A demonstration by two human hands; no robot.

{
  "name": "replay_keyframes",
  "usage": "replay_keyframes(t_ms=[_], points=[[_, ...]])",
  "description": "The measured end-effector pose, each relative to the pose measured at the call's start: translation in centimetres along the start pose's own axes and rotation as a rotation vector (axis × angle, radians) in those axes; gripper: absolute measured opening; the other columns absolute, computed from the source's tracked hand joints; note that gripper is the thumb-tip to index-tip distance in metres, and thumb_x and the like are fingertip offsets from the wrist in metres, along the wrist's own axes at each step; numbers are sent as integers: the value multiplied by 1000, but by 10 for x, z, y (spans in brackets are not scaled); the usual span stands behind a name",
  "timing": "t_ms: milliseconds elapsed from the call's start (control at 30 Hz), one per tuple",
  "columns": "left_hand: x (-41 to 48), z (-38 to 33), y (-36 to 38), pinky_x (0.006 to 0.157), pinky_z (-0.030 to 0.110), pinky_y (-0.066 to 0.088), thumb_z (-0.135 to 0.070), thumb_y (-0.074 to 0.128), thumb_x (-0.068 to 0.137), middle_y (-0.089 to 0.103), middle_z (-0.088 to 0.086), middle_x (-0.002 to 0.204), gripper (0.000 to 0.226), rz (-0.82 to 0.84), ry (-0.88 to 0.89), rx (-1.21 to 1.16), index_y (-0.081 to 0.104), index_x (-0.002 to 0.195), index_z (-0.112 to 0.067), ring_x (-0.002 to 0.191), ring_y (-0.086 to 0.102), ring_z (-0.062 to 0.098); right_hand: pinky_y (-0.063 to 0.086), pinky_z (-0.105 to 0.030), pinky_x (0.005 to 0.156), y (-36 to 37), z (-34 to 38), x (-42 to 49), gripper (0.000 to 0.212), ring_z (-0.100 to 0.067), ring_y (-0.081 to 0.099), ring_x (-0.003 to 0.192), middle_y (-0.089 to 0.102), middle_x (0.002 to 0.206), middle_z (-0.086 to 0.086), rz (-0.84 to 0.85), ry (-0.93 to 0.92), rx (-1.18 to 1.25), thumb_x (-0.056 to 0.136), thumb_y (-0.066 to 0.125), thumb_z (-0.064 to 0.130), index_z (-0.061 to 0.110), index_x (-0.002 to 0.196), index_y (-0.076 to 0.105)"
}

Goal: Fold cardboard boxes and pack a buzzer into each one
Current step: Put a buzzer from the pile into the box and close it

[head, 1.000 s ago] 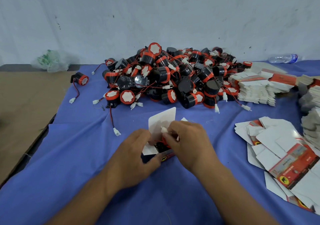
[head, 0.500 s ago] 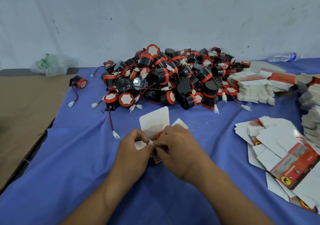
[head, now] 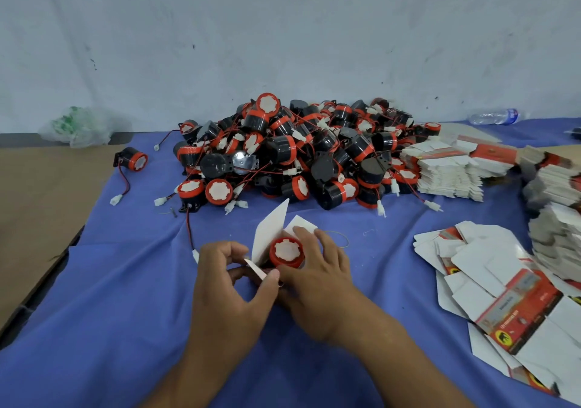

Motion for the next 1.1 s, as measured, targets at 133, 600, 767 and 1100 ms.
replay_keyframes(t_ms=[133,600,767,1100], points=[[3,-2,3,89,10,46,-29,76,74,54,-7,112,37,146,220,56,63,105,-14,107,57,6,8,-52,123,-1,-4,4,36,-33,-21,150,-15,164,1,-8,-19,124,101,43,38,44,135,53],[21,19,-4,95,3,36,-18,69,90,65,-14,111,18,288,223,310,76,106,-15,108,57,1,56,-22,68,-17,-26,8,31,-8,71,74,64,94,19,-537,265,1027,100,56,22,33,125,42],[23,21,-7,86,5,44,-3,70,87,68,-15,106,15,286,112,182,79,94,-13,105,58,-8,56,-23,75,-15,-26,10,19,-8,70,85,74,93,5,-432,127,960,98,62,16,24,88,77],[25,26,-4,66,20,52,-4,73,83,50,-18,118,56,248,-138,-77,43,118,-35,79,56,5,54,-23,71,-5,-20,13,51,-6,64,100,62,118,9,-265,-18,885,92,64,9,46,114,36]])
Point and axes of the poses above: each hand's wrist, its own x-axis towards the middle knuckle, its own y-axis out of the palm, z = x × y, the point moved 2 cm from there along x, towards the middle knuckle
